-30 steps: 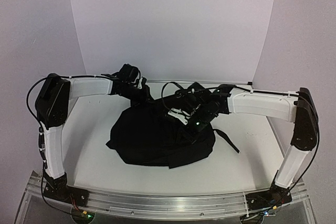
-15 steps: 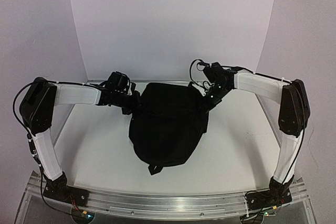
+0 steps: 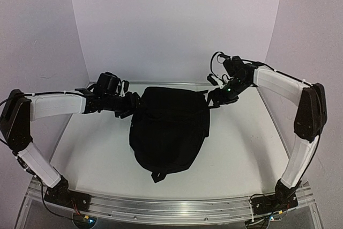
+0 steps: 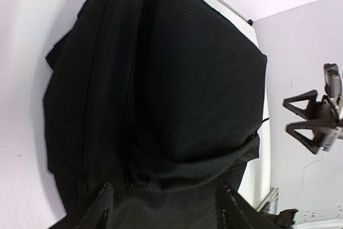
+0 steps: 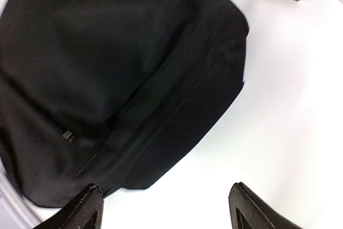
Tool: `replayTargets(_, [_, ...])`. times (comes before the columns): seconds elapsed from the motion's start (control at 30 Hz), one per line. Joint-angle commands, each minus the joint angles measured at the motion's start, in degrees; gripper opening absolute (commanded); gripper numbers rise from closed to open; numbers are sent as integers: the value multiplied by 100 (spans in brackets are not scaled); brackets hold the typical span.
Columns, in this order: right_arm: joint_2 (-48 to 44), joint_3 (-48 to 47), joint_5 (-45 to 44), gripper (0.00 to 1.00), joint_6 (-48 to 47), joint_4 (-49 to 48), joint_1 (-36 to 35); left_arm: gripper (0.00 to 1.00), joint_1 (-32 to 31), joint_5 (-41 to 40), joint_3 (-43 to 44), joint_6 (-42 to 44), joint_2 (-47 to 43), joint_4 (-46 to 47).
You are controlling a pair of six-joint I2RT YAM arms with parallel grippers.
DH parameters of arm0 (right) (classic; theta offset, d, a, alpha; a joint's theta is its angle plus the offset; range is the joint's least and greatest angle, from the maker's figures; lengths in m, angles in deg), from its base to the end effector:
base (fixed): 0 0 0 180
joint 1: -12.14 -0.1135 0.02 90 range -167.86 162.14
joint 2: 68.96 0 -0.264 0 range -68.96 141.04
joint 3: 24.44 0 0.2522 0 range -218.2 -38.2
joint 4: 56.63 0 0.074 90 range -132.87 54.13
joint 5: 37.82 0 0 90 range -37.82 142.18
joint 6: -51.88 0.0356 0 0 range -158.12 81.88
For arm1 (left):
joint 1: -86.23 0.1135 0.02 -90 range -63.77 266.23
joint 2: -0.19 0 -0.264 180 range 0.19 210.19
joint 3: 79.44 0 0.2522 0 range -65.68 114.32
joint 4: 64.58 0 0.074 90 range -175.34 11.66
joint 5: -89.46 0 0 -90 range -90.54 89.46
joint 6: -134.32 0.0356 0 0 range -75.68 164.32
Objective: Pack the student bag
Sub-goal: Zip the student bag at the center of the board, then adjust the student bag at the center of the board.
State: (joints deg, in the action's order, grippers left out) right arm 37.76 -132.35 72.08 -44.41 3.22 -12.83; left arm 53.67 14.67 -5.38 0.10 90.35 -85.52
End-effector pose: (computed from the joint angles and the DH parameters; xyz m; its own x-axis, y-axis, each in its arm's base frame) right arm 0.3611 0.1815 0.2798 -0.7085 -0.4436 -0.5488 -0.6389 0.7335 0.2320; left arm 0.2896 -0.1960 0.2423 -0.8491 -0.2563 -0.4618 0.1446 0.7282 -0.6699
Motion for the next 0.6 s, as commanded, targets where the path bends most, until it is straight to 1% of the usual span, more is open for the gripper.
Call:
replayTargets(0.0, [-723,641,1232,84,329,87,-92,69,45,-648,316,589,-254,-954])
replayTargets(0.07, [-757,983,1538,84,272,45,-88,69,89,-647,357,687,-101,-1129])
replayTargets(0.13, [-721,1273,1644,84,255,-24,-93,68,92,-625,323,714,11,-1211])
replayTargets(0.27, [-585,1628,1777,83,306,-170,-95,67,95,-489,34,616,118,-974])
replayTargets(0.33, [-492,1739,1842,83,355,-283,-92,64,92,-317,-141,580,148,-772])
replayTargets(0.43, [-279,1756,1997,83,401,-398,-93,53,42,7,-295,590,264,-472])
replayTargets(0.5, [-114,1617,2050,83,417,-444,-89,43,-70,219,-368,552,375,-175])
replayTargets(0.57, [72,1397,2034,82,419,-476,-95,33,-287,353,-260,547,583,24])
